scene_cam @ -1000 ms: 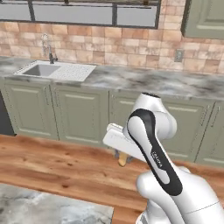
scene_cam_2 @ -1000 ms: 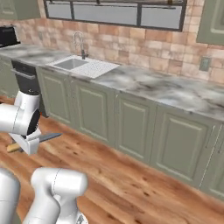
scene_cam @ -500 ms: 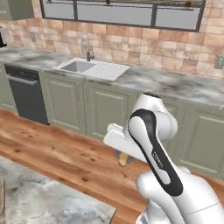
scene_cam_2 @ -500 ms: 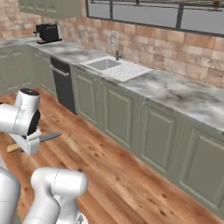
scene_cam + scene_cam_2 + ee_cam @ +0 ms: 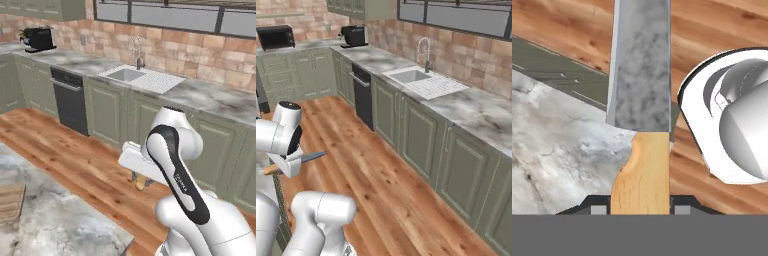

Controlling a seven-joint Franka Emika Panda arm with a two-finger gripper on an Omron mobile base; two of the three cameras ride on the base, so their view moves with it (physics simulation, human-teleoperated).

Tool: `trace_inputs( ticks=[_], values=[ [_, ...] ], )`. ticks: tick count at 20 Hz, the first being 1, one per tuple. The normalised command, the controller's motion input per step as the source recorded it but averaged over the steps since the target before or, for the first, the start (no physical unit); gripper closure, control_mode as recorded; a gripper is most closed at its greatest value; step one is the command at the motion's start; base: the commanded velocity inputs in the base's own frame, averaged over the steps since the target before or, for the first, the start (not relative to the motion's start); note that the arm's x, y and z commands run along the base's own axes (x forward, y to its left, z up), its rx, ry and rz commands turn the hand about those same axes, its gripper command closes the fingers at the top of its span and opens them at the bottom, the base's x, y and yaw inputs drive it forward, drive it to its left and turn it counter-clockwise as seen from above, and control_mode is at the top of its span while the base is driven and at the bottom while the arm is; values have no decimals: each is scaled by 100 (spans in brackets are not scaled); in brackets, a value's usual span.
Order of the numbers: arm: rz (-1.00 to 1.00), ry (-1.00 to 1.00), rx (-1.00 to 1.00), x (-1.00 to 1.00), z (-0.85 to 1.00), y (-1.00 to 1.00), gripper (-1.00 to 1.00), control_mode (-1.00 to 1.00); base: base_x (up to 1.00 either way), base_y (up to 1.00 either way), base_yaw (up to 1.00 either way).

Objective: Pick up the knife from the drawer and place it on the cutting board. Then place the meat from the plate to the cutting board.

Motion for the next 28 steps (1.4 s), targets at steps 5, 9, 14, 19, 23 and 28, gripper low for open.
trace_inputs(
  ticks=[5,9,14,19,23,28],
  values=[
    [0,0,0,0,0,0,100,100,0,-24,40],
    [0,0,0,0,0,0,100,100,0,-42,36],
    [0,0,0,0,0,0,100,100,-2,-59,35],
    [0,0,0,0,0,0,100,100,0,-78,30],
    [0,0,0,0,0,0,100,100,1,-65,35],
    [0,0,0,0,0,0,100,100,17,-43,43]
  ],
)
